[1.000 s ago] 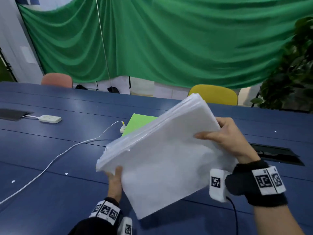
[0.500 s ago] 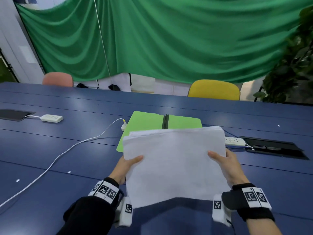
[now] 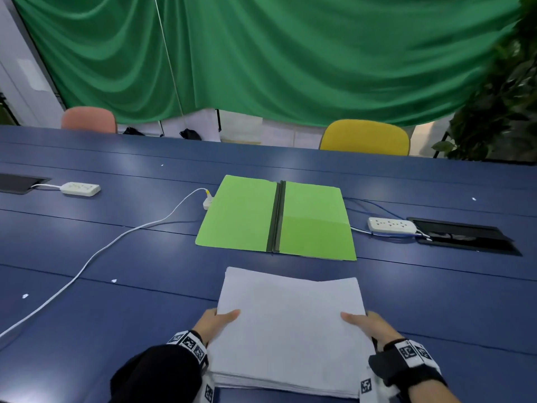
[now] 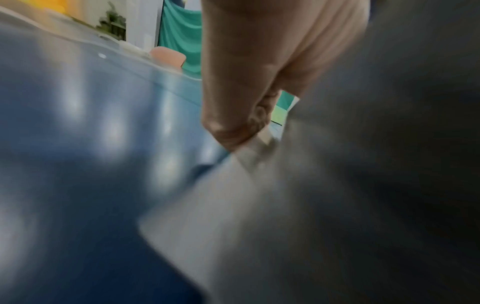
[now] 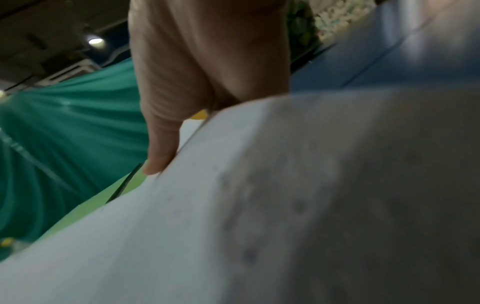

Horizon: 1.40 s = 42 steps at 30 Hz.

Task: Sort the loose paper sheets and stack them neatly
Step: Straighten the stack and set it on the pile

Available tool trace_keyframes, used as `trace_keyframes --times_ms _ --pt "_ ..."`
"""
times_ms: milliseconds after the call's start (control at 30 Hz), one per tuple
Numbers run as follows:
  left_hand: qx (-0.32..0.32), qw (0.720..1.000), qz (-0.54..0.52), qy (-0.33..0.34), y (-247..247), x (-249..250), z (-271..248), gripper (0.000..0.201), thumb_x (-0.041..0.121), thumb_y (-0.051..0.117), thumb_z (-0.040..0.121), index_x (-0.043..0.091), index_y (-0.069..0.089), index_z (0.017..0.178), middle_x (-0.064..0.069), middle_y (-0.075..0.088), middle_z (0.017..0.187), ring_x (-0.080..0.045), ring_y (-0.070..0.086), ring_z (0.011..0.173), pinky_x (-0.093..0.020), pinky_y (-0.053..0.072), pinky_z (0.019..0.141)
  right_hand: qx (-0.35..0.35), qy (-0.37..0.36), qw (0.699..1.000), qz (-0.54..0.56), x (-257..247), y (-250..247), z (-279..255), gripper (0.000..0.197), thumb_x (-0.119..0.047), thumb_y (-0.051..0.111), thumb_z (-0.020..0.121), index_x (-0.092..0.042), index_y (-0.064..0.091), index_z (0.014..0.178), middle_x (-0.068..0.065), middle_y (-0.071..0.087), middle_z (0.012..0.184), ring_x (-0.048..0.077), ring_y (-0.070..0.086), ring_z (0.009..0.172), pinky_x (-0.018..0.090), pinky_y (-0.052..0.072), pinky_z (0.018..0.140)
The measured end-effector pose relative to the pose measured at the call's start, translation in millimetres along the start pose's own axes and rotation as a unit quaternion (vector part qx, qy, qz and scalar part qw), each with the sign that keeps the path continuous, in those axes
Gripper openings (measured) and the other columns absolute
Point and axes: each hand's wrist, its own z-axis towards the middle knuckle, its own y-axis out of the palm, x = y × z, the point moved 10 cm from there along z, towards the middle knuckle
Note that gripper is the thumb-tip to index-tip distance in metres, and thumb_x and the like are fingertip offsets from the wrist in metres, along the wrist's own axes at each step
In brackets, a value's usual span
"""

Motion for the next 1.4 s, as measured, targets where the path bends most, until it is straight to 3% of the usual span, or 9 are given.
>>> trace_keyframes --times_ms 167,333,467,567,667,867,1067,1267,1400 --pt "0.017 0.99 -0.005 0.139 11 42 -18 0.06 0.027 0.08 0.055 0.007 0.064 0.109 -0.012 0.07 0.108 -0.027 0.067 0.098 -0.044 0.052 0.088 0.057 -0.161 0.984 0.055 -48 1 -27 0.028 0.006 0.065 0.079 -0.003 0.061 0.106 0.017 0.066 0.103 0.025 0.063 0.084 0.031 0.05 0.069" --pt "0.112 0.933 -0.02 0.343 -3 142 -72 0.039 0.002 0.072 0.077 0.019 0.055 0.107 0.005 0.067 0.1 0.003 0.065 0.085 -0.013 0.051 0.075 0.113 -0.301 0.934 0.155 -119 -21 -67 0.027 0.011 0.064 0.077 -0.007 0.062 0.097 -0.002 0.073 0.08 0.017 0.064 0.076 0.026 0.054 0.064" --pt "0.104 0.887 -0.106 0.437 -14 186 -105 0.062 0.016 0.076 0.071 -0.001 0.05 0.124 -0.014 0.065 0.114 -0.021 0.065 0.101 -0.026 0.052 0.091 0.107 -0.368 0.902 0.198 -168 -31 -99 0.034 0.007 0.067 0.076 -0.005 0.06 0.108 -0.015 0.069 0.074 -0.012 0.062 0.063 0.003 0.047 0.06" --pt "0.111 0.886 -0.122 0.434 -19 182 -106 0.086 0.038 0.088 0.054 -0.008 0.052 0.118 -0.014 0.065 0.112 -0.009 0.065 0.098 -0.013 0.051 0.081 0.068 -0.397 0.896 0.188 -179 -23 -107 0.039 0.008 0.074 0.068 -0.015 0.061 0.097 -0.023 0.07 0.07 -0.012 0.063 0.067 0.004 0.049 0.063" --pt "0.137 0.882 -0.128 0.433 -24 163 -100 0.07 -0.014 0.075 0.064 0.009 0.038 0.12 0.007 0.056 0.107 0.012 0.061 0.085 -0.006 0.048 0.075 0.046 -0.388 0.91 0.14 -166 -12 -97 0.054 -0.008 0.083 0.047 -0.017 0.059 0.095 -0.017 0.072 0.076 0.0 0.065 0.074 0.009 0.051 0.064" --pt "0.086 0.889 -0.139 0.428 -30 154 -87 0.07 0.029 0.079 0.045 0.016 0.049 0.107 -0.003 0.059 0.098 -0.011 0.06 0.084 -0.011 0.051 0.072 0.035 -0.384 0.919 0.085 -164 -10 -86 0.049 0.005 0.082 0.058 -0.019 0.056 0.092 0.0 0.07 0.086 0.0 0.066 0.072 0.012 0.053 0.067" --pt "0.027 0.922 -0.105 0.372 -24 141 -61 0.097 0.036 0.09 0.037 0.007 0.051 0.12 -0.001 0.068 0.109 -0.011 0.066 0.093 -0.023 0.056 0.081 0.005 -0.39 0.916 0.093 -168 0 -90 0.056 -0.007 0.087 0.052 -0.018 0.054 0.096 0.004 0.068 0.095 0.009 0.065 0.081 0.015 0.053 0.074" --pt "0.017 0.935 -0.083 0.345 -24 132 -59 0.05 0.006 0.08 0.051 0.016 0.066 0.098 0.001 0.075 0.094 -0.013 0.069 0.087 -0.019 0.055 0.07 0.047 -0.384 0.922 -0.038 -198 -7 -117 0.065 -0.022 0.085 0.062 -0.035 0.042 0.109 -0.001 0.063 0.098 0.006 0.063 0.09 0.013 0.047 0.076" --pt "0.018 0.931 -0.076 0.356 -22 138 -68 0.044 0.005 0.077 0.054 0.017 0.065 0.095 0.007 0.075 0.088 -0.005 0.068 0.082 -0.014 0.053 0.068 0.042 -0.35 0.8 -0.485 -234 54 -143 0.087 -0.06 0.077 0.057 -0.027 0.04 0.129 -0.001 0.061 0.118 0.02 0.055 0.115 0.033 0.04 0.098"
